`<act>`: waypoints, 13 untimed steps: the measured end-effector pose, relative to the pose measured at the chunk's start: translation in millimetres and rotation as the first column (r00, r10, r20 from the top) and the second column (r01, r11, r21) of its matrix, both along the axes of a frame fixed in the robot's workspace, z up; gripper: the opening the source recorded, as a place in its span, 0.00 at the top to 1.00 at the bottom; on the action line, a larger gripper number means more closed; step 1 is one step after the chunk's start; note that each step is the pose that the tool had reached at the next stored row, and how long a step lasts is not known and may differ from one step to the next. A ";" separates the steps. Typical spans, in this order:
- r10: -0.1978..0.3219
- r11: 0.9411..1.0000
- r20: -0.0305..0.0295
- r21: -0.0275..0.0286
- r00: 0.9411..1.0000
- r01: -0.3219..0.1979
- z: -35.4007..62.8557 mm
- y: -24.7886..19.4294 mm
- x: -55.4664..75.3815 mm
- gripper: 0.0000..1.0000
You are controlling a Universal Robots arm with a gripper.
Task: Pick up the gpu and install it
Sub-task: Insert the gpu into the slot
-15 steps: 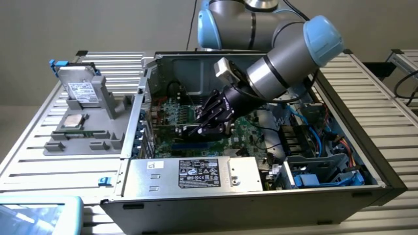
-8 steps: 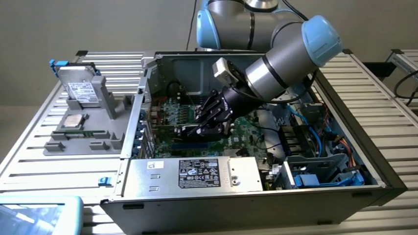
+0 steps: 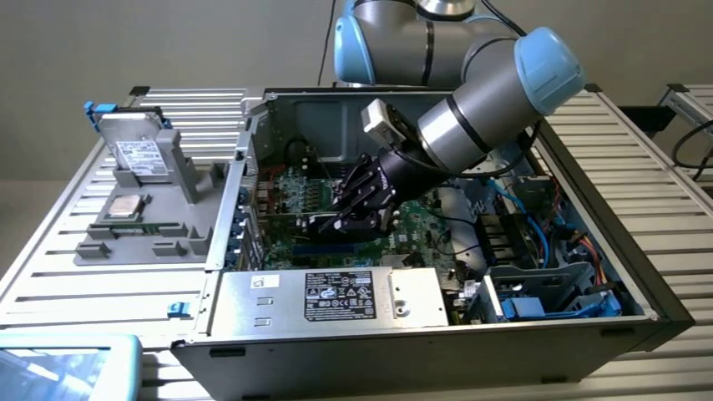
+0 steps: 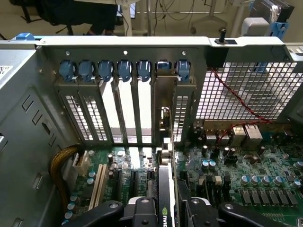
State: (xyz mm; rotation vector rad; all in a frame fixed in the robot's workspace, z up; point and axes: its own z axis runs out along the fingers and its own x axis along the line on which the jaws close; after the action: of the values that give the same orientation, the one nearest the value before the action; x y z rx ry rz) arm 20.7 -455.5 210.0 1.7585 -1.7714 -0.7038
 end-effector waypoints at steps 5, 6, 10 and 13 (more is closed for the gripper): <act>0.000 1.000 0.000 0.000 1.000 0.000 -0.1 -0.1 -0.4 0.72; 0.000 1.000 0.000 -0.001 1.000 0.000 -0.1 -0.1 -0.6 0.72; 0.000 1.000 0.000 -0.006 1.000 0.000 -0.2 -0.2 -1.4 0.72; -0.001 1.000 0.001 -0.015 1.000 0.001 -0.3 -0.1 -1.4 0.72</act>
State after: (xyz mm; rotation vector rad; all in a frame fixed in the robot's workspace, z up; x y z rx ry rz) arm 19.3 -455.6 209.7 1.7483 -1.7738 -0.6891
